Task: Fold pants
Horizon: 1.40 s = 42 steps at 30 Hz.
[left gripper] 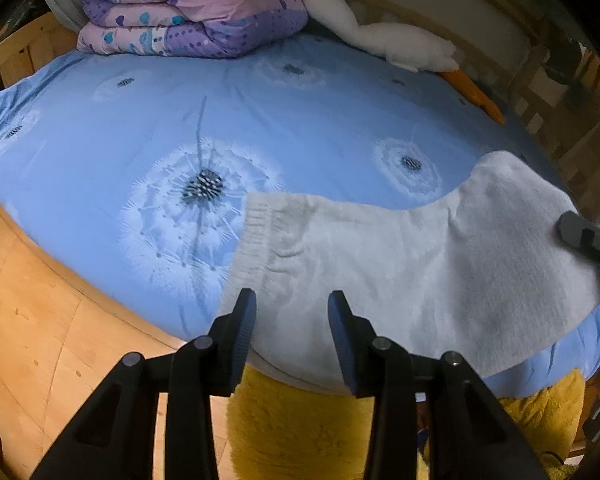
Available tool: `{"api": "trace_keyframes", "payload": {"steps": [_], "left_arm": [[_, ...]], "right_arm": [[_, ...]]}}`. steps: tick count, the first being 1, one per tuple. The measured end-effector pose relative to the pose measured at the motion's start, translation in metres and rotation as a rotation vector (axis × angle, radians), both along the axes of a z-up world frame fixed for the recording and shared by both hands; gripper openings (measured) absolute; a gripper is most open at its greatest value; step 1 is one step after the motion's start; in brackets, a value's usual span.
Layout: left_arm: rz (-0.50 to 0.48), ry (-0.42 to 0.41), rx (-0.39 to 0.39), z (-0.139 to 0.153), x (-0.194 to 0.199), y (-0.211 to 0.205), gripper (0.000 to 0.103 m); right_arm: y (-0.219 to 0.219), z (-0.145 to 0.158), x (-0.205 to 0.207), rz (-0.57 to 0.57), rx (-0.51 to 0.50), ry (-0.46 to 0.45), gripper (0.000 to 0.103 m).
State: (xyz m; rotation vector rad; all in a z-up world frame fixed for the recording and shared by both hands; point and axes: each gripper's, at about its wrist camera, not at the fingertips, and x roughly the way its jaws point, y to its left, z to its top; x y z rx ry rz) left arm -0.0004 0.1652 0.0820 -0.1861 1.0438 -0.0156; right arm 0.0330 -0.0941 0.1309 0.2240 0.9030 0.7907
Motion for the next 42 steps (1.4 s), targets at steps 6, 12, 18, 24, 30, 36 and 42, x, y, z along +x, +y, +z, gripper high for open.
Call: {"api": "trace_keyframes", "payload": {"steps": [6, 12, 18, 24, 30, 36, 42], "left_arm": [[0.02, -0.006, 0.011, 0.004, 0.003, 0.016, 0.039], [0.044, -0.002, 0.02, 0.001, 0.004, 0.032, 0.039], [0.089, 0.011, -0.002, -0.008, 0.004, 0.054, 0.039], [0.112, 0.018, -0.011, -0.015, 0.005, 0.069, 0.039], [0.119, 0.024, -0.018, -0.022, 0.006, 0.078, 0.039], [0.132, 0.039, -0.014, -0.03, 0.002, 0.088, 0.039], [0.146, 0.041, -0.01, -0.029, -0.004, 0.095, 0.039]], "right_arm": [[0.029, 0.007, 0.002, 0.059, -0.003, -0.018, 0.01], [0.058, 0.011, 0.007, 0.11, 0.011, -0.015, 0.01], [0.089, 0.014, 0.011, 0.158, 0.024, -0.007, 0.01], [0.124, 0.004, 0.016, 0.2, 0.013, 0.014, 0.01], [0.158, -0.023, 0.024, 0.238, 0.002, 0.074, 0.01], [0.185, -0.049, 0.027, 0.28, 0.002, 0.125, 0.002], [0.187, -0.058, 0.021, 0.288, -0.03, 0.127, 0.002]]}}
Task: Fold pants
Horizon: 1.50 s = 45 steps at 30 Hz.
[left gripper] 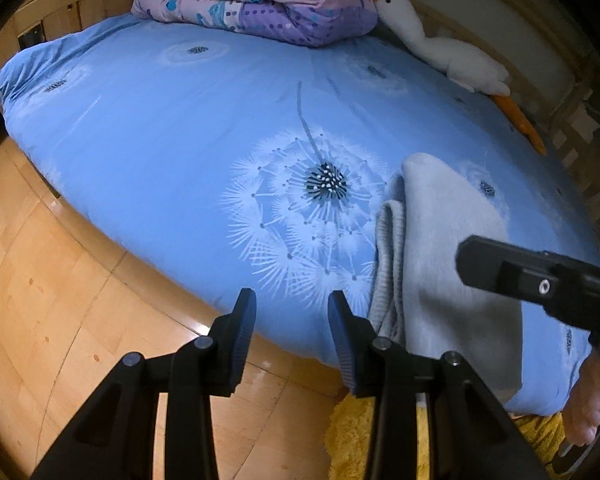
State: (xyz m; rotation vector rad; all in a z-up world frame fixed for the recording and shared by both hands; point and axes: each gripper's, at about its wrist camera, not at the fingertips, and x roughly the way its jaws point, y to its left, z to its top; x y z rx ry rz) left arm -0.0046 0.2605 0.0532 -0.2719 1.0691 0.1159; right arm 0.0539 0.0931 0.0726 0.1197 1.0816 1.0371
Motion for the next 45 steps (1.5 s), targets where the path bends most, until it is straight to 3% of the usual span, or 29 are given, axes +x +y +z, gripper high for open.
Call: {"api": "trace_keyframes", "payload": {"steps": [7, 12, 19, 24, 35, 39, 45], "left_arm": [[-0.026, -0.042, -0.054, 0.019, 0.0, -0.007, 0.039], [-0.094, -0.052, -0.125, 0.026, 0.01, -0.025, 0.04], [-0.171, 0.017, -0.175, 0.009, 0.034, -0.055, 0.045], [-0.175, 0.053, -0.181, -0.004, 0.049, -0.062, 0.046], [-0.212, 0.077, -0.192, -0.023, 0.07, -0.063, 0.057], [-0.213, 0.072, -0.235, -0.032, 0.075, -0.058, 0.061], [-0.184, 0.053, -0.318, -0.039, 0.071, -0.049, 0.063]], "right_arm": [[-0.049, 0.006, 0.009, -0.12, -0.052, -0.008, 0.014], [-0.094, -0.001, 0.017, -0.253, -0.085, 0.006, 0.03], [-0.135, -0.028, 0.025, -0.374, -0.117, 0.1, 0.034], [-0.137, -0.047, 0.025, -0.361, -0.124, 0.161, 0.044], [-0.123, -0.084, 0.031, -0.36, -0.053, 0.281, 0.053], [-0.121, -0.094, 0.033, -0.377, 0.006, 0.321, 0.055], [-0.112, -0.093, 0.035, -0.373, 0.018, 0.304, 0.053]]}}
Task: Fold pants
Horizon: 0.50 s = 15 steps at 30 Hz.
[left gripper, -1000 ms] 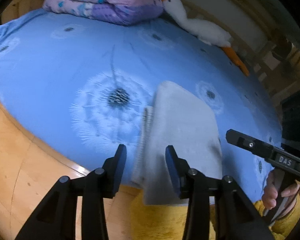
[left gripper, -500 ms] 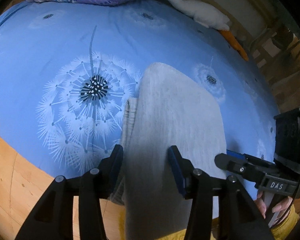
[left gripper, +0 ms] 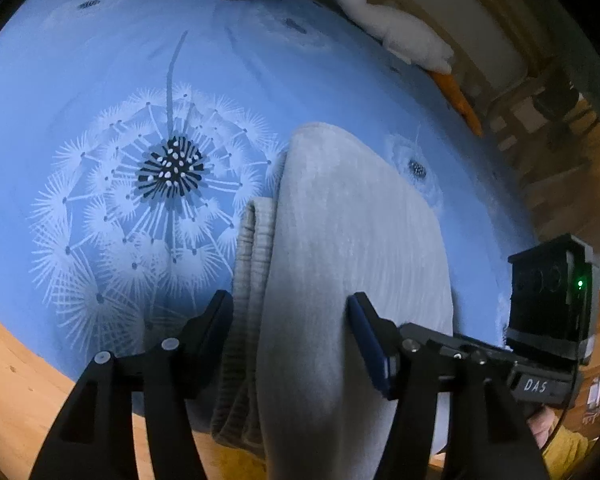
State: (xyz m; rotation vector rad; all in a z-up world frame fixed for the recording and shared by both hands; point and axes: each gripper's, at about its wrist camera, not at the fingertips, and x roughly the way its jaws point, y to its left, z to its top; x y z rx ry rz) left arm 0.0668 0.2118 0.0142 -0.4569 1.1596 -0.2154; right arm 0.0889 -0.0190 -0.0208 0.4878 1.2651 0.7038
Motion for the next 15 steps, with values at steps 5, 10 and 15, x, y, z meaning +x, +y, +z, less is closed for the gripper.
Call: {"api": "trace_keyframes", "payload": {"steps": [5, 10, 15], "left_arm": [[0.004, -0.031, 0.011, 0.004, -0.008, 0.001, 0.047], [0.033, -0.048, -0.012, 0.014, -0.012, 0.004, 0.035], [0.052, -0.08, -0.039, 0.026, -0.019, 0.01, 0.028]], "right_arm": [[0.006, 0.009, -0.001, 0.005, -0.003, -0.038, 0.039], [0.01, 0.026, -0.002, 0.015, -0.005, -0.091, 0.031], [0.012, 0.051, -0.004, 0.041, 0.006, -0.149, 0.026]]}}
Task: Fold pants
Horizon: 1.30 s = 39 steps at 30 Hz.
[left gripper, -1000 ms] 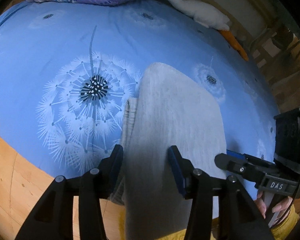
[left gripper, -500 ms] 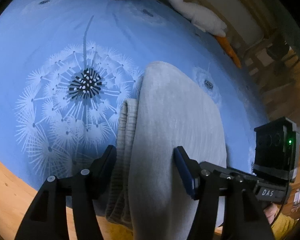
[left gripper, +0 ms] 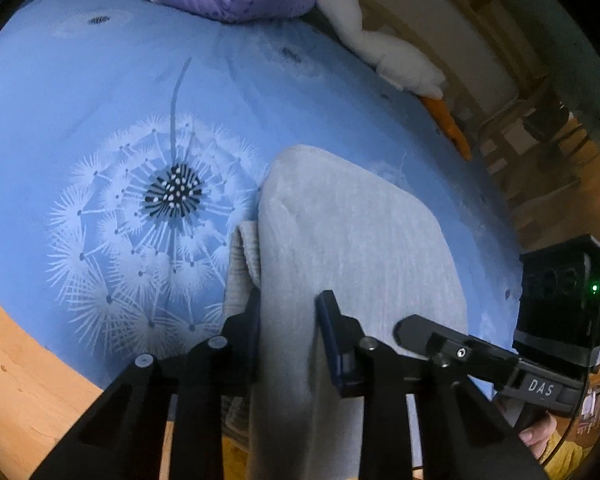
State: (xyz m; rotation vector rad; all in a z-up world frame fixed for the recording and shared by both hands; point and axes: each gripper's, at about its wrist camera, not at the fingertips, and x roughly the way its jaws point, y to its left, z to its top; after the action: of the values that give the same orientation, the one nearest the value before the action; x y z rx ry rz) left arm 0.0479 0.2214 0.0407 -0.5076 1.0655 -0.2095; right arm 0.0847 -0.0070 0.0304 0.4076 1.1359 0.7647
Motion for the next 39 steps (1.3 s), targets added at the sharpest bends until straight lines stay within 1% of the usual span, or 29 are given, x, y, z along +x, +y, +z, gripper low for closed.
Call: {"api": "trace_keyframes", "payload": {"steps": [5, 11, 16, 20, 25, 29, 33, 36, 39], "left_arm": [[0.002, -0.043, -0.041, 0.017, -0.008, -0.004, 0.027], [-0.011, -0.082, -0.089, 0.034, -0.006, -0.031, 0.027], [-0.068, -0.103, -0.09, 0.047, 0.009, -0.077, 0.027], [-0.109, -0.106, -0.09, 0.05, 0.024, -0.115, 0.027], [-0.165, -0.109, -0.079, 0.05, 0.046, -0.168, 0.027], [-0.216, -0.102, -0.059, 0.045, 0.06, -0.205, 0.027], [-0.258, -0.092, -0.035, 0.034, 0.077, -0.241, 0.027], [-0.299, -0.074, 0.0, 0.019, 0.089, -0.267, 0.027], [-0.332, -0.051, 0.034, 0.004, 0.096, -0.283, 0.027]], "right_arm": [[-0.014, 0.027, -0.003, 0.01, 0.013, -0.058, 0.026], [-0.047, 0.051, -0.007, -0.006, 0.006, -0.122, 0.026], [-0.088, 0.061, -0.004, -0.047, 0.002, -0.148, 0.026], [-0.124, 0.066, 0.001, -0.082, -0.006, -0.163, 0.026], [-0.171, 0.063, 0.011, -0.129, -0.002, -0.158, 0.026], [-0.205, 0.056, 0.024, -0.151, -0.02, -0.154, 0.026], [-0.232, 0.046, 0.036, -0.173, -0.057, -0.148, 0.026], [-0.25, 0.034, 0.045, -0.194, -0.103, -0.137, 0.026], [-0.265, 0.018, 0.054, -0.215, -0.147, -0.115, 0.026]]}}
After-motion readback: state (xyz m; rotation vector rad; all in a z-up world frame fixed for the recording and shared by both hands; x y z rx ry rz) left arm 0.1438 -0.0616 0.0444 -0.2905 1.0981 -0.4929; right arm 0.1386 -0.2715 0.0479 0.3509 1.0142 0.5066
